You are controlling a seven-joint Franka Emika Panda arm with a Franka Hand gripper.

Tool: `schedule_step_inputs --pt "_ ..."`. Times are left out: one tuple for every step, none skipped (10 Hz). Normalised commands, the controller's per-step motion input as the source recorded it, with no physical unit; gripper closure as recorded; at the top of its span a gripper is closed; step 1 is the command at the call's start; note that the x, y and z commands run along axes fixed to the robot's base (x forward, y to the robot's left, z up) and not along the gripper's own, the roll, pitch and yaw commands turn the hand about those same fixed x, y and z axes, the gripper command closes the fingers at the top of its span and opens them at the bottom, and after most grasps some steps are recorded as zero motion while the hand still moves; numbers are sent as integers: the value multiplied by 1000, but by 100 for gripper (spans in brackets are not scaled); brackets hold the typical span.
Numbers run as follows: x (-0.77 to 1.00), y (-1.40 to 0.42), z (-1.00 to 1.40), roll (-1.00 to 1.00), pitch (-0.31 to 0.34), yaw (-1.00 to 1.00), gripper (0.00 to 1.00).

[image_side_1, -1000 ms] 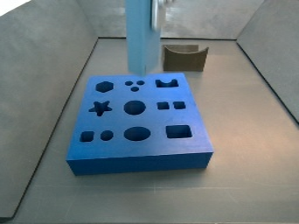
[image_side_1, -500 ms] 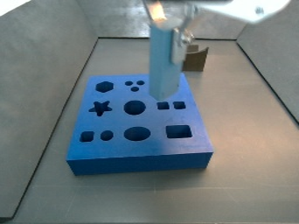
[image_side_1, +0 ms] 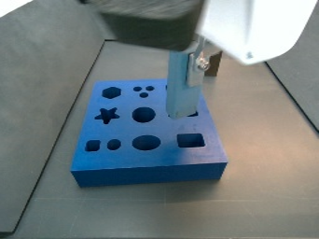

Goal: Insert the rectangle object.

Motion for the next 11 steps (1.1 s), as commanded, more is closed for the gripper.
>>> schedule_step_inputs --pt "151 0 -217 0 -3 -940 100" --pt "317 -26 -206 0 0 -791 100" --pt "511 -57 -223 0 0 -606 100" --pt "657 -94 -200 0 0 -446 100" --pt "466 -143 -217 0 0 -560 100" --pt "23 -37 -43 0 11 -57 100" --pt "123 -14 -123 123 6 -129 100" --pt "71 -57 -271 193 3 -237 100" --pt "0 -134 -326 136 1 -106 100" --pt "-20 -191 -357 116 4 -71 100" --pt "-49 -174 -257 151 21 -23 100"
